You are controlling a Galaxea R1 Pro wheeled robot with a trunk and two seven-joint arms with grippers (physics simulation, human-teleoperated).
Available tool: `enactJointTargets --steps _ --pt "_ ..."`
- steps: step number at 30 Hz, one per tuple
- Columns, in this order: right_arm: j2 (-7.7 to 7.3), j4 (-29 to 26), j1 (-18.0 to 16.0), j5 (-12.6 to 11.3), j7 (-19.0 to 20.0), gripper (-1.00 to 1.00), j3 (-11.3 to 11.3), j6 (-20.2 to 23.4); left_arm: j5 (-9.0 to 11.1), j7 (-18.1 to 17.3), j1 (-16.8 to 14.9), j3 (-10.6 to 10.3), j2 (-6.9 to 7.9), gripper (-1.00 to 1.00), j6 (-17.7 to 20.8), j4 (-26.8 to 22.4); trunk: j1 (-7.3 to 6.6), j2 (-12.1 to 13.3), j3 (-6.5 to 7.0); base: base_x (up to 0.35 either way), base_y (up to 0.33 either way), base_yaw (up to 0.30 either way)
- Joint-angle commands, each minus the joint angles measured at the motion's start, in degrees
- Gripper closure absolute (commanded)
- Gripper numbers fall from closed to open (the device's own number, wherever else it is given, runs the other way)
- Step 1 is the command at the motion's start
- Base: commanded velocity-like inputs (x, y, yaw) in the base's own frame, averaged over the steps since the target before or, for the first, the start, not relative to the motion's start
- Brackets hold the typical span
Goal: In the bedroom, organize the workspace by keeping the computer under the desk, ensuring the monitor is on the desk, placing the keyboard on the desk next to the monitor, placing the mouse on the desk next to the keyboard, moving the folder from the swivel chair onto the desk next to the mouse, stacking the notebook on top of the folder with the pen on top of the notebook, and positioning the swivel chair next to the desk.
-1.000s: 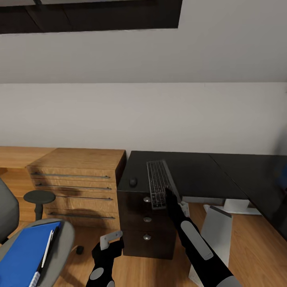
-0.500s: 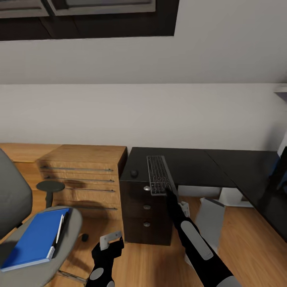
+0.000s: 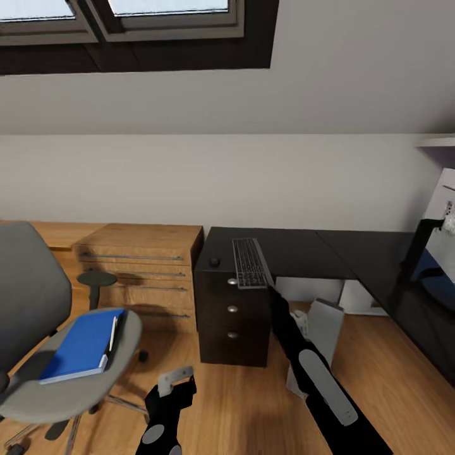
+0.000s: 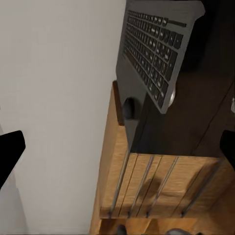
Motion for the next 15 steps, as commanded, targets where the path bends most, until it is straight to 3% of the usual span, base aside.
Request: enactJointTargets --steps 1,6,15 --pt "-0.17 -2.8 1.2 -0.5 -1.1 -1.00 0.2 -0.5 0.3 0.4 0.0 -0.1 0.02 -1.00 0.2 -0.1 -0.04 0.0 -0.06 -0.336 0.000 0.000" --pt "-1.77 -12.5 7.7 -0.6 -2.1 -1.00 0.1 -0.4 0.3 0.4 0.0 -0.1 0.02 -1.00 0.2 -0.1 -0.04 0.0 -0.06 -0.336 0.000 0.000" --pt "-2.62 -13.6 8.6 -0.7 -1.6 -1.00 0.0 -0.3 0.5 0.5 0.0 -0.1 0.02 -1.00 0.2 -0.1 -0.04 0.0 -0.06 -0.336 0.000 0.000"
